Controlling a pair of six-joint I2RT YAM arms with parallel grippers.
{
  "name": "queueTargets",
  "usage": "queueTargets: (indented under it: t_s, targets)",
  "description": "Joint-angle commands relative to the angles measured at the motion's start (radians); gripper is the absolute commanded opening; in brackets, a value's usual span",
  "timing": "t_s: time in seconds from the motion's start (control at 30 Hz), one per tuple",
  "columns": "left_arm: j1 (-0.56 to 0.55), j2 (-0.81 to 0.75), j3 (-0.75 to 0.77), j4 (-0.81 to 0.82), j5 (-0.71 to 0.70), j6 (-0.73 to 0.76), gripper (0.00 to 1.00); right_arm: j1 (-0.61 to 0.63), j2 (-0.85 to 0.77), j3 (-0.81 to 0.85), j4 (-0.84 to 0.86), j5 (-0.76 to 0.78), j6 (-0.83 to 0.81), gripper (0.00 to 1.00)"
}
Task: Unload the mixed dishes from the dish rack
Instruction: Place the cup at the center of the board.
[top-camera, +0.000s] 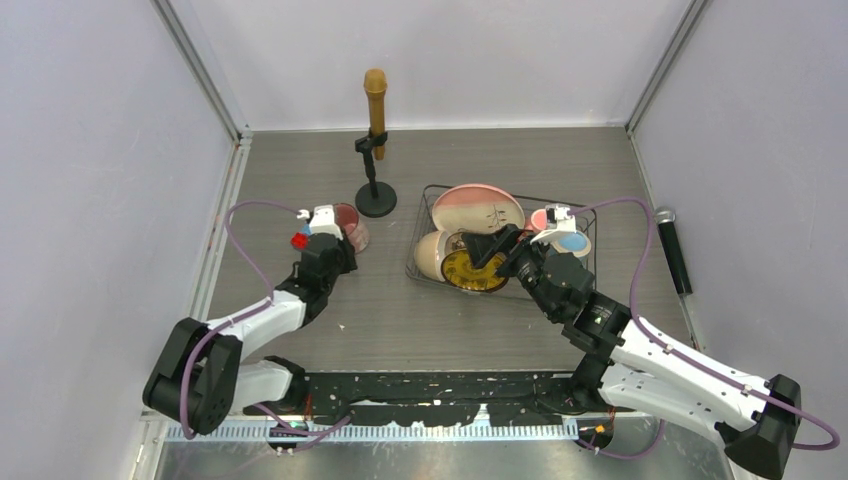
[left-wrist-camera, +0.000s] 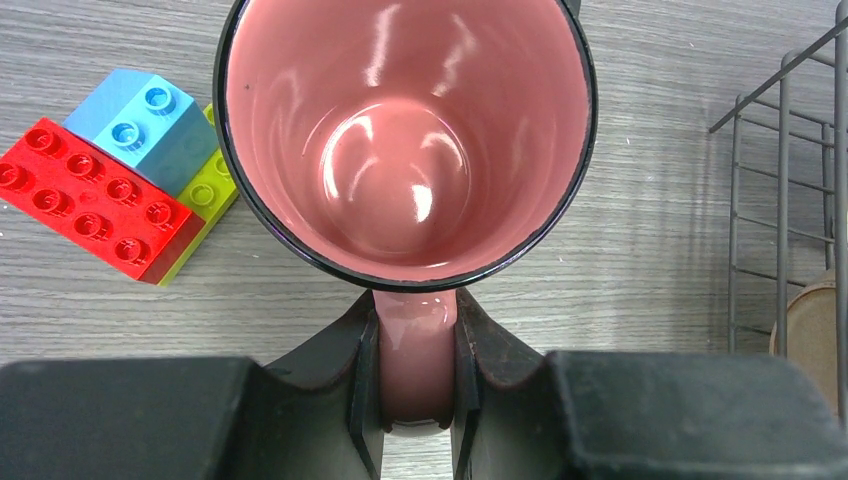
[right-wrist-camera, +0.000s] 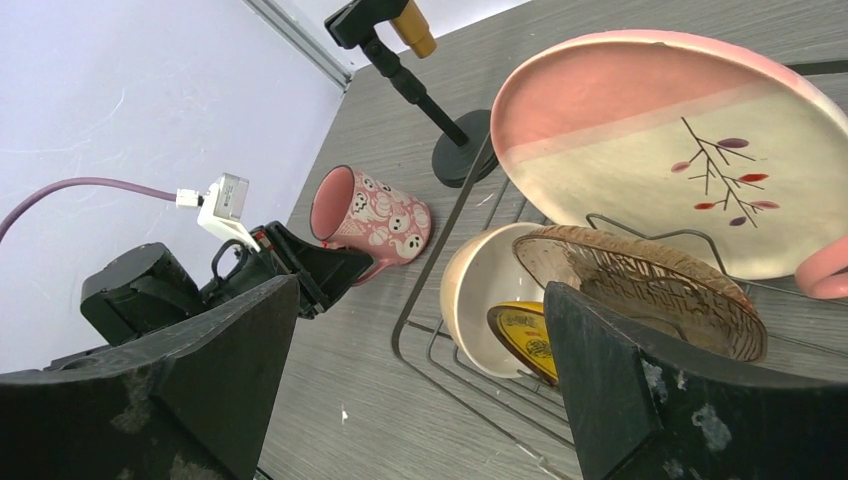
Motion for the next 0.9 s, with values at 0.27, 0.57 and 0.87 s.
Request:
queueTargets:
  t_s: [0.27,0.57,0.87]
  targets:
    - [0.000,0.027,0.099,0.064,-0.026,0.011,0.23,0.004,-0.003,0.005,-0.003,0.069,-0.013,0.99]
    - [-0.001,0.021,0.114,0.025,-0.028,0.012,0.48,0.004,-0.008,0.009,-0.029,0.091,-0.015,0.99]
    - [0.000,-0.027,0.139,-0.050,-0.026,0.008,0.93,0.004,-0.012,0.023,-0.089,0.131,-0.013,0.99]
